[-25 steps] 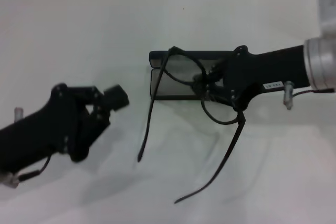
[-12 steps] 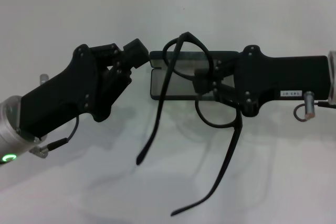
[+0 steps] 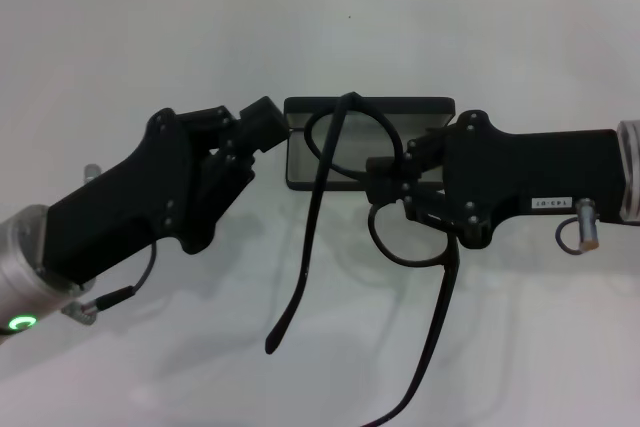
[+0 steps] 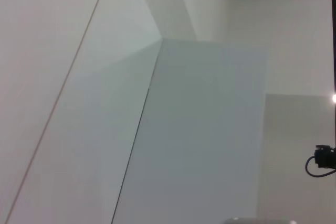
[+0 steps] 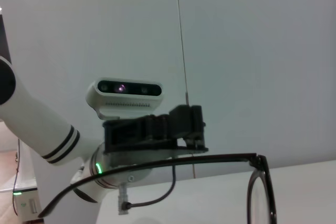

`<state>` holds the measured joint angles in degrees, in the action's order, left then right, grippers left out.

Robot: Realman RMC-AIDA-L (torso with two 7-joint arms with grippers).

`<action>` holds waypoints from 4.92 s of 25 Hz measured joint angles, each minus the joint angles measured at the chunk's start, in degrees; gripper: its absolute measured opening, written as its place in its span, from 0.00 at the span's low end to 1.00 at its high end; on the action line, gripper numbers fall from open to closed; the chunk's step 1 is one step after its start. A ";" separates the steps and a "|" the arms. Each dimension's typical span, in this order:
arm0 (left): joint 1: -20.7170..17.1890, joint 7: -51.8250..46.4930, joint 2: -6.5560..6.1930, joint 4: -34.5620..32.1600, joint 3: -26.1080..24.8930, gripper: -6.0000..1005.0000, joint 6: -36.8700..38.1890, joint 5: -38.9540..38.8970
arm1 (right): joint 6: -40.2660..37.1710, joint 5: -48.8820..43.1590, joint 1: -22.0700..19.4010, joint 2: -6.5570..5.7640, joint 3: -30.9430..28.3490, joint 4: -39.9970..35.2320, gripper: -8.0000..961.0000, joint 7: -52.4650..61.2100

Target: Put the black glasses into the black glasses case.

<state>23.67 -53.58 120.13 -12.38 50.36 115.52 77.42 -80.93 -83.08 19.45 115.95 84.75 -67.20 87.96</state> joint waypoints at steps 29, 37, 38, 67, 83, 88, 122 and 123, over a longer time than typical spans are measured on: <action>6.15 0.15 0.10 1.58 4.81 0.05 -6.68 -0.47 | 0.58 6.71 8.02 -0.08 -0.46 11.85 0.12 -8.16; 6.22 0.15 0.10 1.56 4.66 0.05 -7.92 -0.54 | -0.42 6.84 8.06 -0.02 -0.47 11.79 0.12 -8.16; 6.21 0.15 0.10 1.56 4.66 0.05 -7.97 -0.55 | -0.54 6.85 8.06 0.00 -0.47 11.74 0.12 -8.16; 9.39 3.07 0.33 1.21 12.29 0.05 -2.03 1.00 | -8.74 28.49 10.46 0.16 -12.07 23.04 0.12 -23.18; 9.37 3.14 0.46 1.53 12.23 0.05 -3.73 -0.51 | -8.48 36.24 21.23 0.24 -3.16 41.01 0.12 -31.99; 9.73 3.00 0.54 1.77 12.18 0.05 -4.92 -1.35 | -8.26 36.35 21.38 0.24 -2.32 41.00 0.12 -31.99; 9.23 3.09 0.14 3.59 12.43 0.05 -7.34 -6.48 | -8.11 36.29 20.67 0.14 1.67 41.15 0.12 -31.66; 9.24 3.09 0.12 3.49 12.52 0.05 -7.35 -6.15 | -8.14 36.43 20.64 0.10 1.40 41.12 0.12 -31.66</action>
<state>32.91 -50.49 120.25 -8.89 62.87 108.17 71.27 -89.07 -46.65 40.09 116.05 86.15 -26.08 56.30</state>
